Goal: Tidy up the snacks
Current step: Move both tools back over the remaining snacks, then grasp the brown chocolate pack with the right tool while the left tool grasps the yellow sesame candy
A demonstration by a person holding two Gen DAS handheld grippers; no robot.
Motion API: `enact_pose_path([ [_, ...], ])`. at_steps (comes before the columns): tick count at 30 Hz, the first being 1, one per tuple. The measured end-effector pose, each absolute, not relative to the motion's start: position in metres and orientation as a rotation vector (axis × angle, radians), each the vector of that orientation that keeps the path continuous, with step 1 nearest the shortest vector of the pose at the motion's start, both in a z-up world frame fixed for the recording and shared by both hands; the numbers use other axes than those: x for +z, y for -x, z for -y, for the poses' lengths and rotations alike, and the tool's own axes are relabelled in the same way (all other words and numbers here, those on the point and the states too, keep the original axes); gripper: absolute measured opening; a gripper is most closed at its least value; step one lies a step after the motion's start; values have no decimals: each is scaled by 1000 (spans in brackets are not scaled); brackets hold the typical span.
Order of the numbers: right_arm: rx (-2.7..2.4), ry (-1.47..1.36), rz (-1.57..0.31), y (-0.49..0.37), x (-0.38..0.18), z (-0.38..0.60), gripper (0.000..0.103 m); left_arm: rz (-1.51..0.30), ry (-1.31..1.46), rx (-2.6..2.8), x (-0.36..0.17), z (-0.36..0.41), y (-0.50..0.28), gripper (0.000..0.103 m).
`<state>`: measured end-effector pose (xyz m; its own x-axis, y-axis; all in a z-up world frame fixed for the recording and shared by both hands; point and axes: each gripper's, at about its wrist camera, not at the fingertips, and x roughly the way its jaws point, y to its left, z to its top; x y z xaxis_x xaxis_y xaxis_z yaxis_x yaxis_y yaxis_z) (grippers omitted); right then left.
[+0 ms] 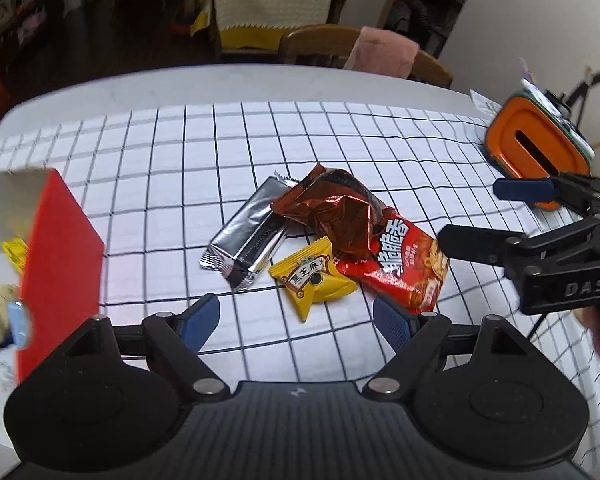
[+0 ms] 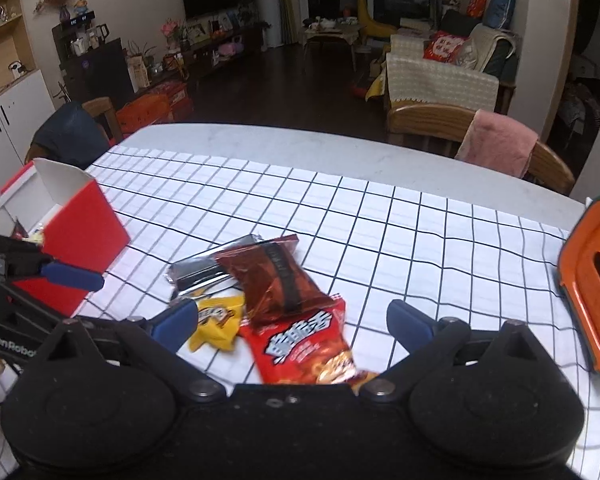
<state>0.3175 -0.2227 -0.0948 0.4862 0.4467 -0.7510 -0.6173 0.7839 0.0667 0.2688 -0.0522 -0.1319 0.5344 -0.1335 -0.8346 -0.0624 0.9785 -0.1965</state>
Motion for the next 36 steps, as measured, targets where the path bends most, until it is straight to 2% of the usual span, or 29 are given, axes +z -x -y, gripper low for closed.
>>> enact_pose_path([
  [8,691,243,-892,-358,-124,202,94,-1074,316,-5,-159,50,-299,84],
  [14,723,270,-936,-375,-145,184,83,-1123,378,0,-179,48,-317,84],
  [22,743,285,-975,-383,-163,164,76,-1163,432,-8,-196,48,-331,82],
  [29,744,248,-987,-385,-168,164,62,-1168,422,-21,-201,52,-338,66],
  [33,740,238,-982,-383,-166,165,55,-1176,413,-17,-201,51,-338,39],
  [36,731,232,-982,-381,-164,166,46,-1173,403,-21,-201,51,-335,34],
])
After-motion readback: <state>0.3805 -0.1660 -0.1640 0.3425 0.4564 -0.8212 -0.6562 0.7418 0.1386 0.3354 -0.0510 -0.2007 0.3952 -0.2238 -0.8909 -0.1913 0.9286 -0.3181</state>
